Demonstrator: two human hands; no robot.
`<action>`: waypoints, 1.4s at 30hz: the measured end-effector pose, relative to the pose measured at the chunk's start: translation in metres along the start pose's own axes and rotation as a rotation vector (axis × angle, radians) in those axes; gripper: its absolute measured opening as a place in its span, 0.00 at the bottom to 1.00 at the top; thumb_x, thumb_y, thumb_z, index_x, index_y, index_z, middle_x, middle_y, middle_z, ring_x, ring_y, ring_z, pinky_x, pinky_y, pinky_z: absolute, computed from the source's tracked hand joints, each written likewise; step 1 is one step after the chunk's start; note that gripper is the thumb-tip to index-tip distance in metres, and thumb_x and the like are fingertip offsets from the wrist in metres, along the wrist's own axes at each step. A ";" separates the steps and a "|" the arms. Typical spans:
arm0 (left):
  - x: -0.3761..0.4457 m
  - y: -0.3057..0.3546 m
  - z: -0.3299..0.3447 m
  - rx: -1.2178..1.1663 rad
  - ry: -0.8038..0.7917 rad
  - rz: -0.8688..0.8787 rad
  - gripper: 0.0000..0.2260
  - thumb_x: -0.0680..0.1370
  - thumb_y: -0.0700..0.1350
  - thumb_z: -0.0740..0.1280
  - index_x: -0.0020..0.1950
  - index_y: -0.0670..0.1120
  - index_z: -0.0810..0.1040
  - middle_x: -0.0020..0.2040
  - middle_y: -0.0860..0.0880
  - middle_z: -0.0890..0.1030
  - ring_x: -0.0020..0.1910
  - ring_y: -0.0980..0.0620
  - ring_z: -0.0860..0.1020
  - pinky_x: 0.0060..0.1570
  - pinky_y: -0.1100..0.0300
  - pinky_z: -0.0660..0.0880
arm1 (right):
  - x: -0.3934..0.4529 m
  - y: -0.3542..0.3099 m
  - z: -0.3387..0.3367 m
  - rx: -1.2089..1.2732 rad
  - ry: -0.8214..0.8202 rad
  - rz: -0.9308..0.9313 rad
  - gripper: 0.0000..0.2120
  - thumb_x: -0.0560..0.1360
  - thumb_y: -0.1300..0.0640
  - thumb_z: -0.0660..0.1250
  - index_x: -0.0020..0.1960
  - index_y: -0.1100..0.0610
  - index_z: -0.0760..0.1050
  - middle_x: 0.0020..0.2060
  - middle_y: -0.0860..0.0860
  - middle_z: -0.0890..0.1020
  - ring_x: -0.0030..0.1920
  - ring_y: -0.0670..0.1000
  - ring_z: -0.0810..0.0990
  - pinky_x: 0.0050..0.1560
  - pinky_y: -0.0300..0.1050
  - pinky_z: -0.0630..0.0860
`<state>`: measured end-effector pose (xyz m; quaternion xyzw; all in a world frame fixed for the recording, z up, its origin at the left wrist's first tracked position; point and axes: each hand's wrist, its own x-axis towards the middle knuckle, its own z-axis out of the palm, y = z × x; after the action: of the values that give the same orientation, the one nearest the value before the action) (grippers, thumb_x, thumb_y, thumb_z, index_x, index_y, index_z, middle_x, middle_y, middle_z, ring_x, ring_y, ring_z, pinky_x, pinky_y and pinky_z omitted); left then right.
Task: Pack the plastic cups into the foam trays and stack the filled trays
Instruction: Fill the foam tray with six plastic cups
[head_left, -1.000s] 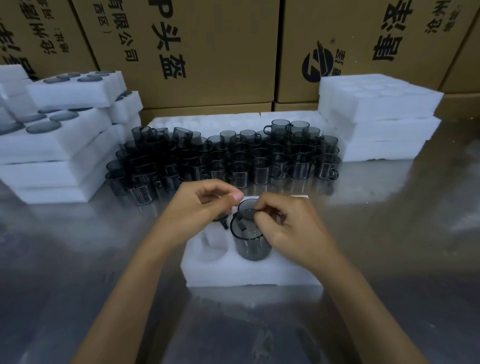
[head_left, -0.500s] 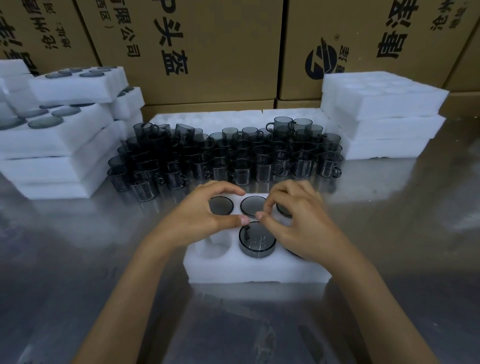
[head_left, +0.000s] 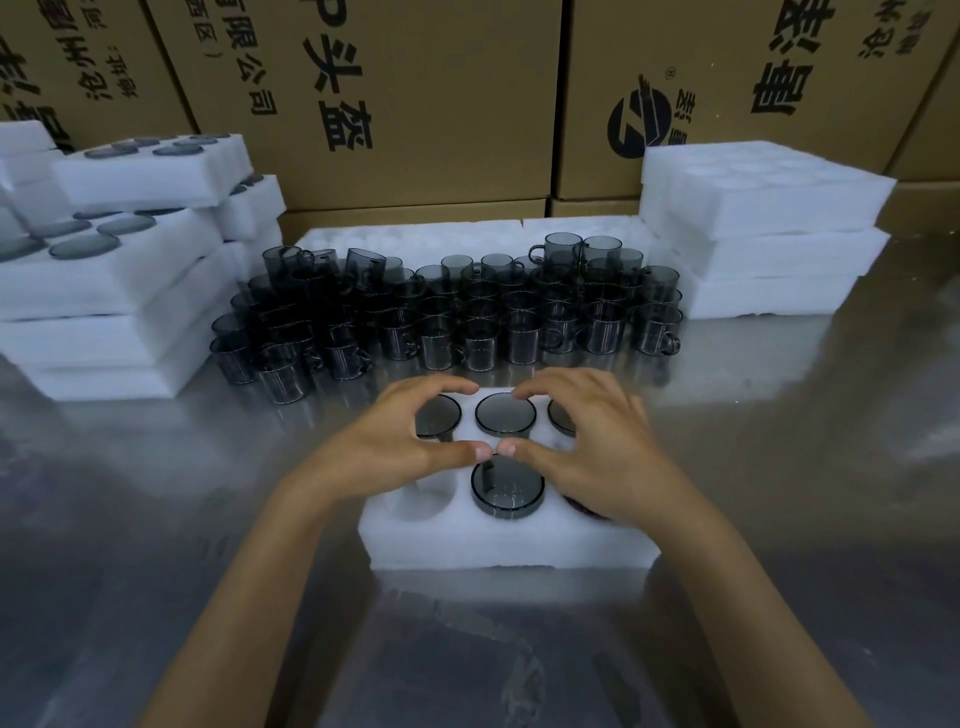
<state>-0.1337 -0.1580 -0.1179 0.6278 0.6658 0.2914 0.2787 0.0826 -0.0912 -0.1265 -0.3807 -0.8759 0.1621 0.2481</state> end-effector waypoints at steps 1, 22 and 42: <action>0.001 -0.001 -0.001 -0.035 0.005 0.022 0.25 0.68 0.62 0.75 0.64 0.65 0.75 0.68 0.61 0.73 0.68 0.62 0.70 0.67 0.59 0.68 | 0.001 0.002 -0.001 0.091 0.039 0.020 0.19 0.72 0.37 0.70 0.62 0.40 0.74 0.60 0.32 0.71 0.69 0.41 0.62 0.66 0.43 0.57; 0.141 -0.109 -0.120 0.393 0.770 -0.275 0.12 0.77 0.39 0.71 0.59 0.37 0.78 0.63 0.33 0.73 0.60 0.33 0.74 0.63 0.46 0.72 | 0.035 0.100 0.011 1.017 0.532 0.679 0.12 0.82 0.56 0.62 0.43 0.56 0.80 0.40 0.49 0.82 0.43 0.45 0.79 0.45 0.37 0.75; 0.009 0.025 0.007 0.074 0.740 0.361 0.34 0.69 0.51 0.79 0.71 0.53 0.68 0.59 0.60 0.66 0.61 0.72 0.67 0.61 0.79 0.62 | 0.002 -0.016 -0.014 0.843 0.405 0.165 0.05 0.78 0.58 0.69 0.52 0.52 0.82 0.47 0.44 0.85 0.50 0.39 0.81 0.48 0.27 0.73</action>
<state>-0.1119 -0.1474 -0.1045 0.5969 0.6104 0.5174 -0.0576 0.0798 -0.0986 -0.1074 -0.3392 -0.6347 0.4450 0.5329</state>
